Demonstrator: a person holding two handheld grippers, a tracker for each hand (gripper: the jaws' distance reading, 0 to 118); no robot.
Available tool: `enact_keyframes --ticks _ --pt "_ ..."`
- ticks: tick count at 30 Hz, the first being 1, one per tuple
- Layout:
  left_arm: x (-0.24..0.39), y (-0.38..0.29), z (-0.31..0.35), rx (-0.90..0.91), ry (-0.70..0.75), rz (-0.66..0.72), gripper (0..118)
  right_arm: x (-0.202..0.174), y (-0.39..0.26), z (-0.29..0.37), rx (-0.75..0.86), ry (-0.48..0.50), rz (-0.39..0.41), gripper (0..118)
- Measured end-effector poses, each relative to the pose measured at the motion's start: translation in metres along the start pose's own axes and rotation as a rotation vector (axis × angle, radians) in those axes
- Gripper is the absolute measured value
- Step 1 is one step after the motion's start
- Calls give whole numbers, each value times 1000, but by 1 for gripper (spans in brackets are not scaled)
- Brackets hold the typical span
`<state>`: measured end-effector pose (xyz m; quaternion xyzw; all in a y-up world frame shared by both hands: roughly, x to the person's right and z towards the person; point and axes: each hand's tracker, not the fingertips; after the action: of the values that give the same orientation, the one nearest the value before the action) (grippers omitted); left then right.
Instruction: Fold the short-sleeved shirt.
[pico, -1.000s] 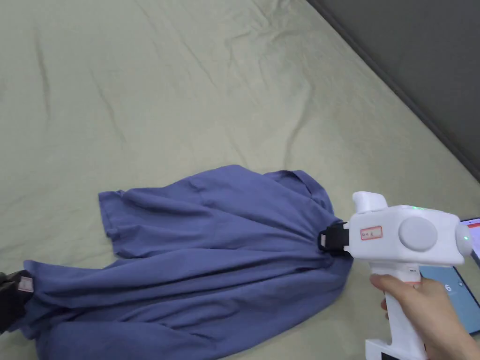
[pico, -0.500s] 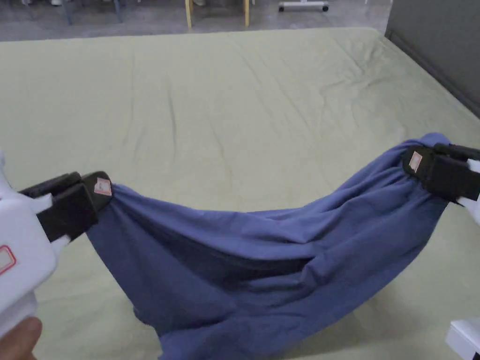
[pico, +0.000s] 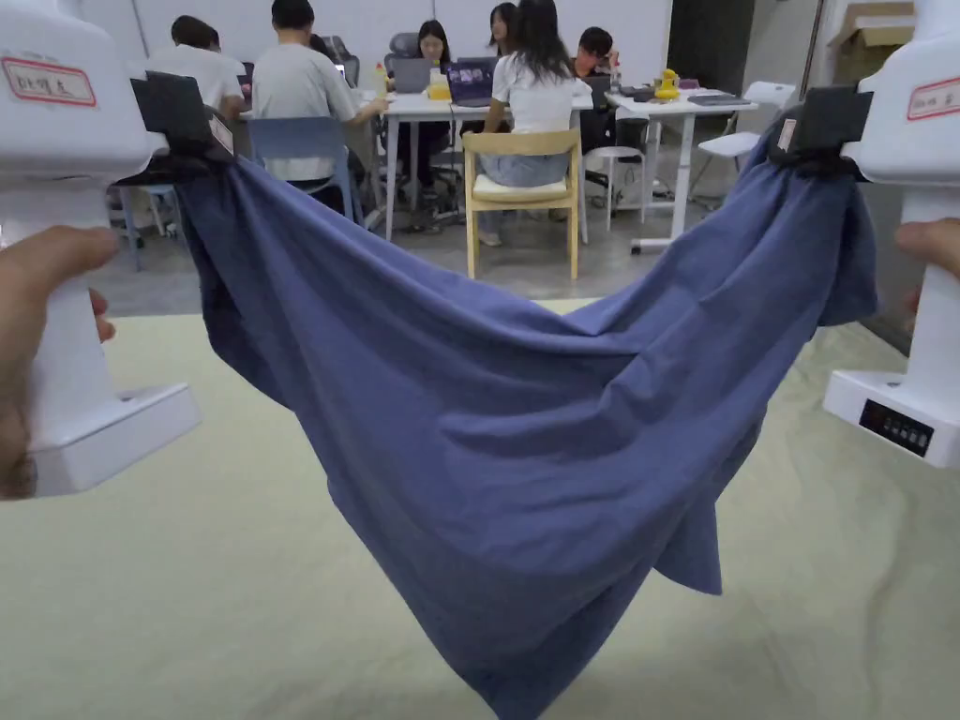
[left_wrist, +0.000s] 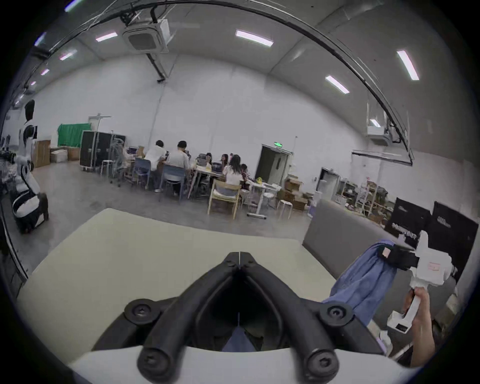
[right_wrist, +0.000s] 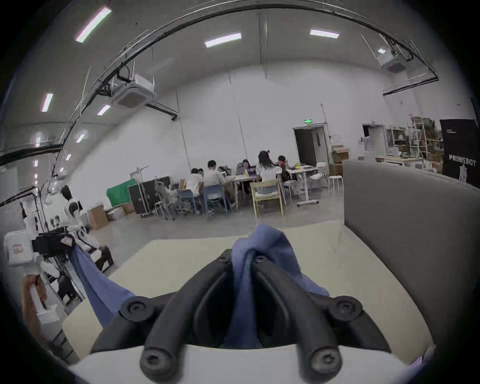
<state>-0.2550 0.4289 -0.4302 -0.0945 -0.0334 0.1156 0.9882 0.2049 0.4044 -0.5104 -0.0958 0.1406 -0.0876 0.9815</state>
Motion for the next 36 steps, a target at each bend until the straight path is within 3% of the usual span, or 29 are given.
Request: enact_keyframes --ticks 3,8,11,15,18,22,28,36 --pt "-27 18 -44 11 37 21 0 -4 13 -49 5 -45 7 10" --pt "-59 -11 -106 -51 124 8 0 8 -32 -122 -77 -93 -20 10" --pt "-85 -66 -137 -143 170 15 0 24 -96 -152 -173 -155 -11 10" --pt "-118 -187 -159 -304 190 53 0 55 -221 -166 -334 -181 -81 10" --pt "-129 -283 -156 -431 208 79 0 76 -315 -161 -457 -228 -108 10" --pt "-139 -363 -148 -565 219 142 0 92 -387 -133 -513 -261 -153 10" --pt "-135 -390 -100 -546 218 173 0 101 -387 -77 -464 -236 -201 10" --pt "-120 -377 -16 -517 202 163 0 82 -376 21 -460 -205 -147 10"
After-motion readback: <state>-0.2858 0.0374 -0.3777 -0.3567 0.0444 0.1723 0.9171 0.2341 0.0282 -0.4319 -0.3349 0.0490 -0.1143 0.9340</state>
